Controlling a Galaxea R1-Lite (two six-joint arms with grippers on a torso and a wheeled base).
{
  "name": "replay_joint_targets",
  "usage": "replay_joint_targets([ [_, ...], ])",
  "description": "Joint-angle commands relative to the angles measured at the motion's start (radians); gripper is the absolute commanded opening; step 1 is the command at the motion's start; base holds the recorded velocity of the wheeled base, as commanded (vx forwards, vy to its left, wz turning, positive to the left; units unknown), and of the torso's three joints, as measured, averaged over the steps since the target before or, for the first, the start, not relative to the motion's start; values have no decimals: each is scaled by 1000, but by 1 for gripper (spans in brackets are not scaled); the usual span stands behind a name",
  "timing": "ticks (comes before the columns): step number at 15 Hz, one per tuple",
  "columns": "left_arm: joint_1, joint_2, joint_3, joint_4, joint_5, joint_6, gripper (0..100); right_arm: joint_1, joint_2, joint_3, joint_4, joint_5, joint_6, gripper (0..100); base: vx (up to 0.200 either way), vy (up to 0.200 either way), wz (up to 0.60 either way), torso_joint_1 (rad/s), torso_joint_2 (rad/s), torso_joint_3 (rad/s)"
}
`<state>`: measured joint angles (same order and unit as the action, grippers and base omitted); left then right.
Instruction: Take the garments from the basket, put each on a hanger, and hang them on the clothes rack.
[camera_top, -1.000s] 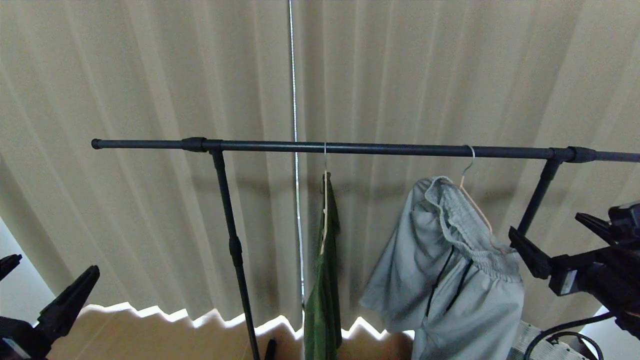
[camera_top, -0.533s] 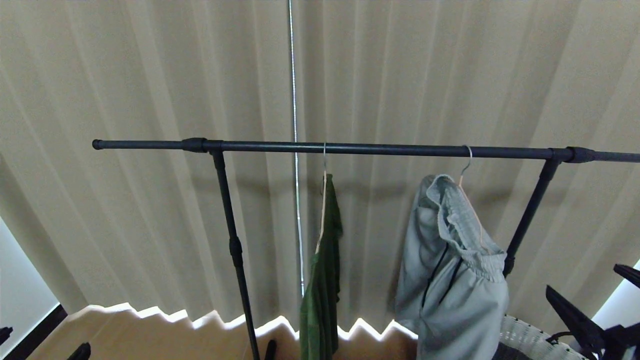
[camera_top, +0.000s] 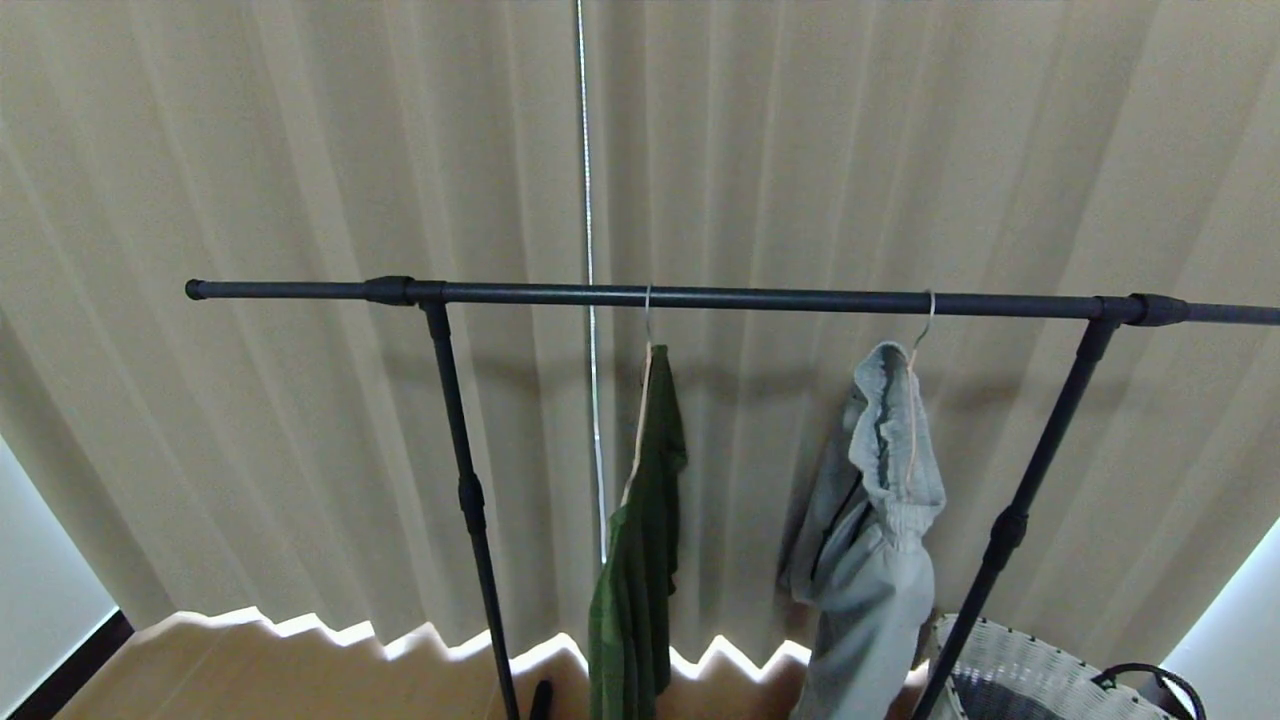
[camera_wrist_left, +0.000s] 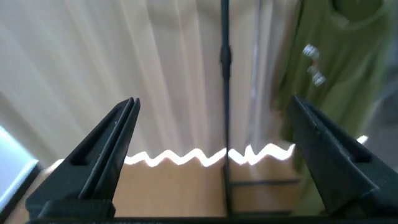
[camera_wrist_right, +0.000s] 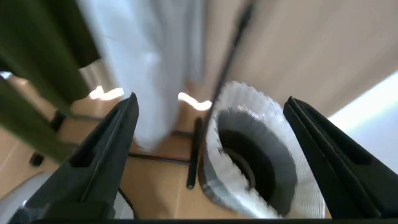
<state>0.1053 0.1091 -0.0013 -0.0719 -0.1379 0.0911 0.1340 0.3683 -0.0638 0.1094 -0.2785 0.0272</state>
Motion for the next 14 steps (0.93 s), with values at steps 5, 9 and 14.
replay_joint_targets([
  [5,-53,-23,1,0,-78,45,100,-174,-298,-39,81,-36,-47,100,0,0,0,0,0,0],
  [9,-115,-108,1,0,-77,45,100,-143,-368,-37,76,-67,-47,100,0,0,0,0,0,0],
  [14,-115,-109,1,-2,-49,39,100,-143,-368,22,-13,145,-10,100,0,0,0,0,0,0],
])
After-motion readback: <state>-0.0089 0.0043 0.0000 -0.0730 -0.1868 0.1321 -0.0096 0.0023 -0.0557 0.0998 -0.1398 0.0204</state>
